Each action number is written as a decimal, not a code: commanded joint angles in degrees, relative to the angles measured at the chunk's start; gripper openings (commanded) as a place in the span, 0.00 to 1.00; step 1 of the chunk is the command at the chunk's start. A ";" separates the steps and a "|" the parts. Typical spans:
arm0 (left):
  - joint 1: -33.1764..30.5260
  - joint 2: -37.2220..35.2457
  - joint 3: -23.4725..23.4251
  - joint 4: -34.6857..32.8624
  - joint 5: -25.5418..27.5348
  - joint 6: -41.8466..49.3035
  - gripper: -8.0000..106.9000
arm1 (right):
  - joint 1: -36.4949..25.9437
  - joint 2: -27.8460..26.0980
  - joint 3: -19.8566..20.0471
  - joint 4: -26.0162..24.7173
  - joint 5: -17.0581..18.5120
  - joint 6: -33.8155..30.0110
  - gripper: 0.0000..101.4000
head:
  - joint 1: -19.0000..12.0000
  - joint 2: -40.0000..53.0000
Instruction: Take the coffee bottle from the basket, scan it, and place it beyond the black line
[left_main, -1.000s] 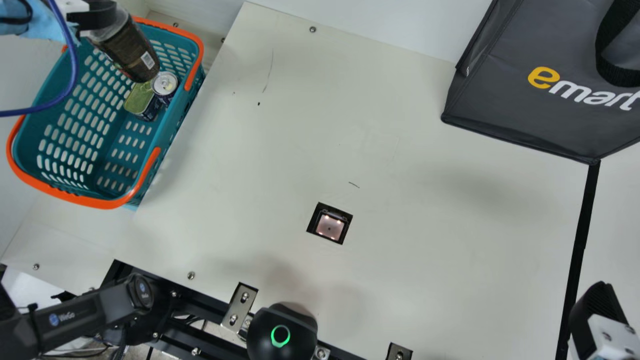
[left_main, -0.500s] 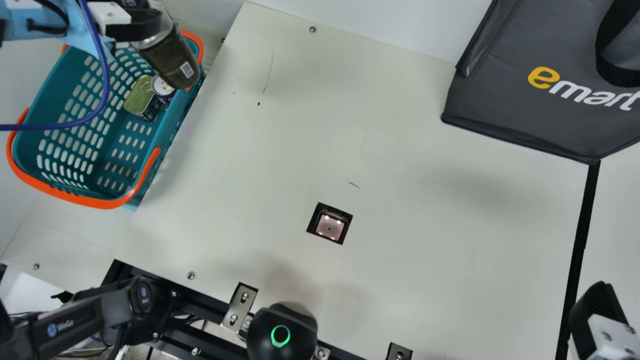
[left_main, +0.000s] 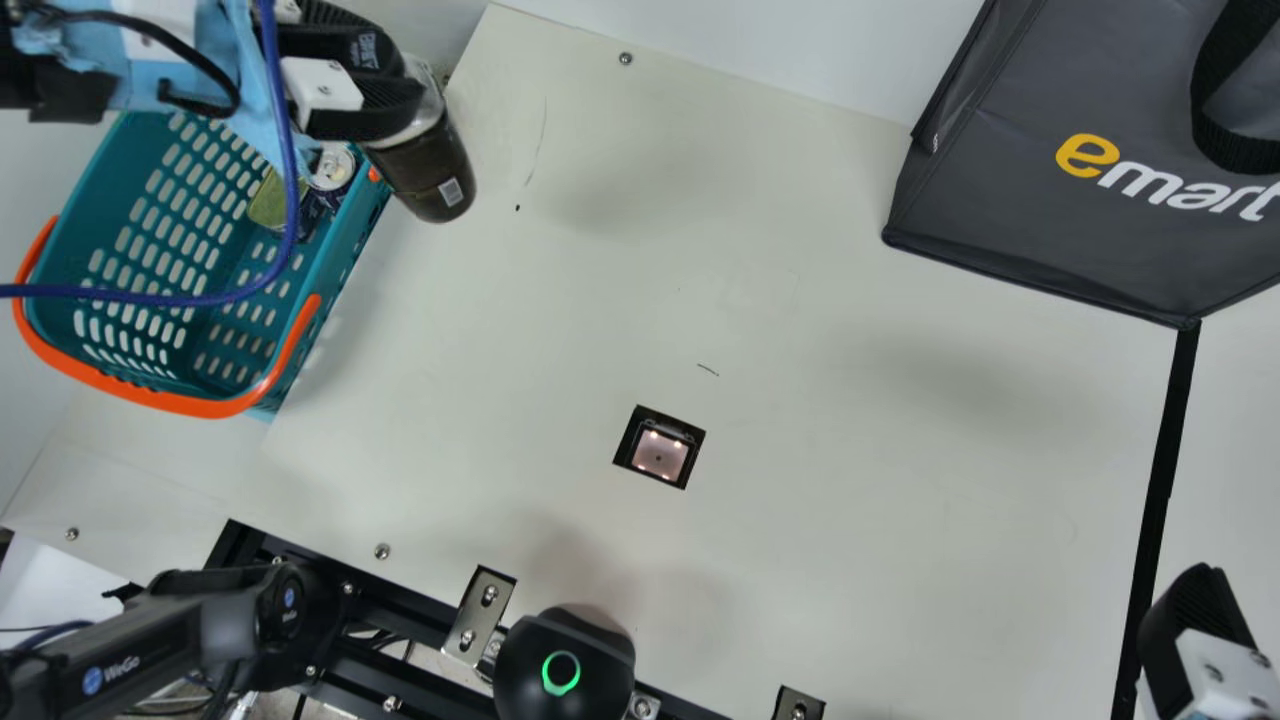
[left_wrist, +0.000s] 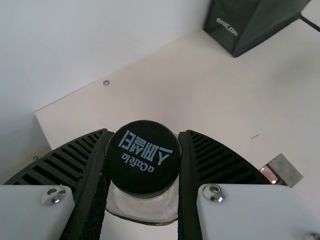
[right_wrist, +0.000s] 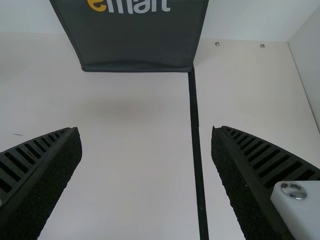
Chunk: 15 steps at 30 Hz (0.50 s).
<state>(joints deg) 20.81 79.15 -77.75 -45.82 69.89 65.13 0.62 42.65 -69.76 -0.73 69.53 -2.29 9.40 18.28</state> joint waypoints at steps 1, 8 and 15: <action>-1.88 -0.12 0.31 0.20 0.01 0.04 0.16 | 0.00 0.00 0.00 0.00 0.00 0.00 0.90 | -1.48 0.14; -7.25 -0.96 1.94 1.19 0.01 -0.06 0.16 | 0.00 0.00 0.00 0.00 0.00 0.00 0.90 | -1.48 0.14; -11.99 -1.55 4.09 1.94 0.01 0.95 0.16 | 0.00 0.00 0.00 0.00 0.06 0.00 0.90 | -1.48 0.14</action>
<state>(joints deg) 9.52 77.58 -73.82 -44.01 69.89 66.01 0.62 42.65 -69.76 -0.73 69.58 -2.29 9.40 18.28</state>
